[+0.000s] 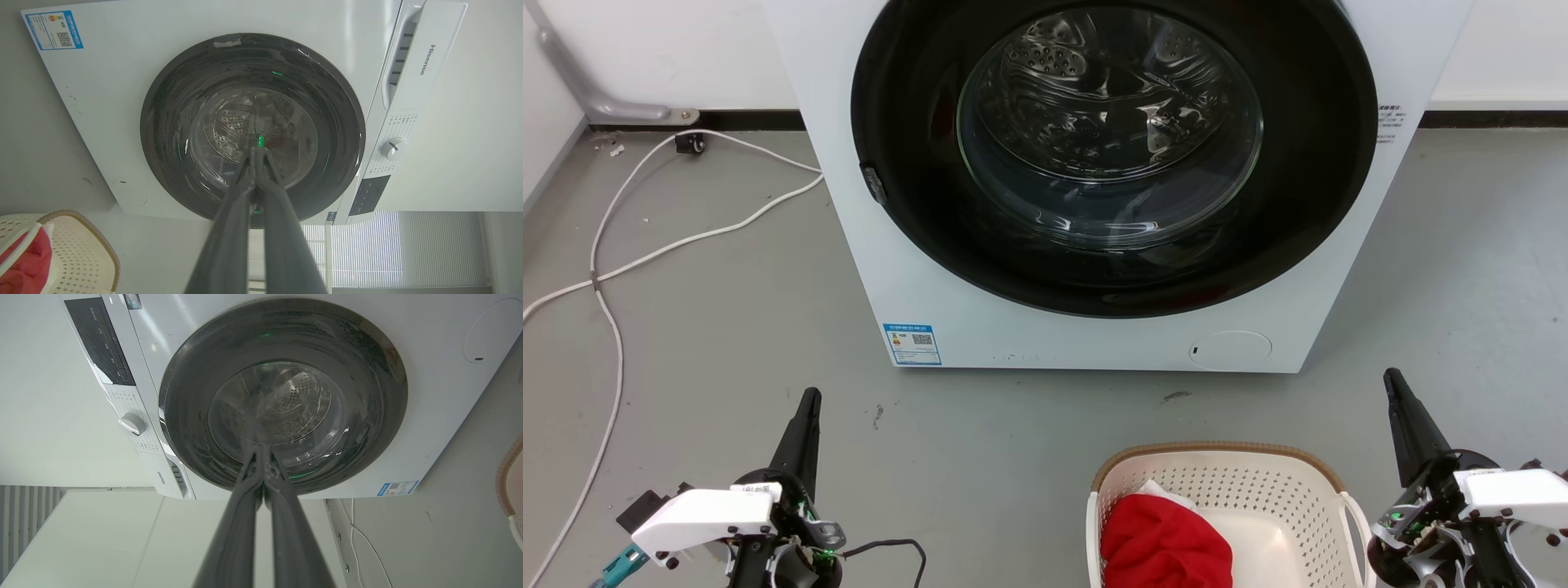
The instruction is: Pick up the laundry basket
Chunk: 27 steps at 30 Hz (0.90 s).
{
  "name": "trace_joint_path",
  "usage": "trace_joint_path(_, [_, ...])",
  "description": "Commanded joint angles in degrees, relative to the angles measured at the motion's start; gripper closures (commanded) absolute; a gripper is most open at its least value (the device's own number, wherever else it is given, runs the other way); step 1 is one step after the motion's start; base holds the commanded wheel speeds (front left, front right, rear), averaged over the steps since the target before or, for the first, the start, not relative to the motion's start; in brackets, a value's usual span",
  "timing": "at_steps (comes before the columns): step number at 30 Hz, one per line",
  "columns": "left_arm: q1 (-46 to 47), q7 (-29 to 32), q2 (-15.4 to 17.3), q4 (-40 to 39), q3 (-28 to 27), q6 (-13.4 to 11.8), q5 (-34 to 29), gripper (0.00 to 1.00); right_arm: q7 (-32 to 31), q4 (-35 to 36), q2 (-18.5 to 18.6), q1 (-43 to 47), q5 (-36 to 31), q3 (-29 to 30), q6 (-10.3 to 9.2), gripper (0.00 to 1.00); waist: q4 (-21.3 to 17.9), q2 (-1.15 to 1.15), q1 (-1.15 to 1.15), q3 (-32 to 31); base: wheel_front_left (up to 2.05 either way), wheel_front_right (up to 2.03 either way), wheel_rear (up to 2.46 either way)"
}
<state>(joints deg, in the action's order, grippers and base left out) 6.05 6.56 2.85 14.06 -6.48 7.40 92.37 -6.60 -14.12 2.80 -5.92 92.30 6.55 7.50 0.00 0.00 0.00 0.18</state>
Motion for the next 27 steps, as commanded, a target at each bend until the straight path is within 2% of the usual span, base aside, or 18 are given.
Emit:
trace_joint_path(1, [0.41, 0.13, 0.05, 0.01, -0.18, 0.22, 0.11, 1.00, -0.08, 0.17, 0.15, -0.69, 0.23, -0.07, -0.02, 1.00, 0.00, 0.00, 0.00, 0.00, 0.00, 0.00, 0.00])
trace_joint_path(27, [0.41, 0.13, 0.04, 0.01, -0.18, 0.22, 0.11, 1.00, -0.08, 0.17, 0.15, -0.69, 0.23, -0.08, -0.02, 1.00, 0.00, 0.00, 0.00, 0.00, 0.00, 0.00, 0.00])
